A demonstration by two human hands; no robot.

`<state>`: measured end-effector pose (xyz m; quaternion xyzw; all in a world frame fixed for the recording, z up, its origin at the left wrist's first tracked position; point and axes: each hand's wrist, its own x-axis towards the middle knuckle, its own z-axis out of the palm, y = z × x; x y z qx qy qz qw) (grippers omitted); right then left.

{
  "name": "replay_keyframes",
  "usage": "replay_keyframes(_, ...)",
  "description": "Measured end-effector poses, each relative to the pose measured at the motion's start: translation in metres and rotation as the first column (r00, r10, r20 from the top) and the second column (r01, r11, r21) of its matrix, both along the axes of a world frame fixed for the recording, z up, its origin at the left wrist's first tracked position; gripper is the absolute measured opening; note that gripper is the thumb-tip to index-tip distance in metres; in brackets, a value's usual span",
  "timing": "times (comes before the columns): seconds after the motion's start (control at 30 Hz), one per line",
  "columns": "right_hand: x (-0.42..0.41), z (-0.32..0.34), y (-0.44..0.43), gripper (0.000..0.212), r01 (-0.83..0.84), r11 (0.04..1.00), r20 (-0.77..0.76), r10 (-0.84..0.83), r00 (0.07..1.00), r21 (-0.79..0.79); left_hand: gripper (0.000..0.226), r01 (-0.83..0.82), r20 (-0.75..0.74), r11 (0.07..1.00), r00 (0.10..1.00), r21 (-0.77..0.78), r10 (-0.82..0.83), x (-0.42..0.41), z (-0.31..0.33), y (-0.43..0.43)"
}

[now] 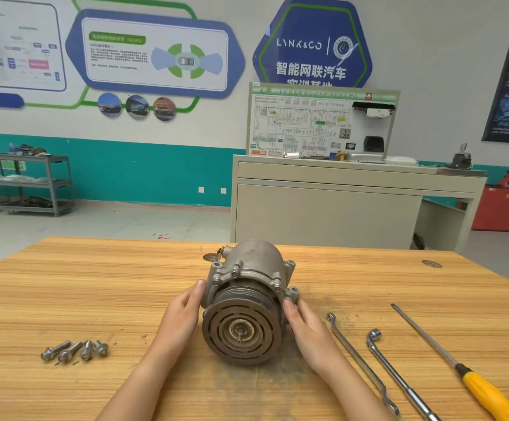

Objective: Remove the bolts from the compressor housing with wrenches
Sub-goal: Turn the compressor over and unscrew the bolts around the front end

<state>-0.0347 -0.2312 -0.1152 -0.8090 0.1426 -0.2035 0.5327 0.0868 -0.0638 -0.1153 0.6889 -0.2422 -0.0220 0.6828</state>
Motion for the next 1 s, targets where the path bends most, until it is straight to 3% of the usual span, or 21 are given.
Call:
replay_keyframes(0.2,0.000,-0.002,-0.007,0.028,0.034,0.984,0.040,-0.027,0.999,-0.175,0.020,0.028,0.114,0.998,0.993,0.063,-0.035,0.003,-0.001,0.002)
replay_keyframes(0.53,0.008,-0.010,-0.012,0.052,0.053,0.973,0.082,-0.035,0.996,-0.224,0.012,-0.053,0.148,0.993,0.988,0.103,0.038,0.008,-0.002,0.001)
replay_keyframes(0.67,0.009,-0.010,-0.011,0.043,0.072,0.971,0.097,-0.051,0.994,-0.227,0.019,-0.079,0.112,0.995,0.991,0.067,0.071,0.011,-0.003,-0.002)
replay_keyframes(0.77,0.010,-0.013,-0.012,0.057,0.073,0.972,0.097,-0.052,0.994,-0.222,0.017,-0.088,0.092,0.994,0.992,0.061,0.082,0.009,-0.003,-0.003)
replay_keyframes(0.87,0.009,-0.012,-0.013,0.053,0.058,0.976,0.064,-0.045,0.997,-0.210,0.027,-0.089,0.097,0.994,0.992,0.057,0.083,0.008,-0.004,-0.002)
replay_keyframes(1.0,0.010,-0.015,-0.016,0.082,-0.004,0.981,0.003,0.004,1.000,-0.194,0.019,-0.120,0.134,0.987,0.985,0.111,0.105,0.010,-0.006,0.000)
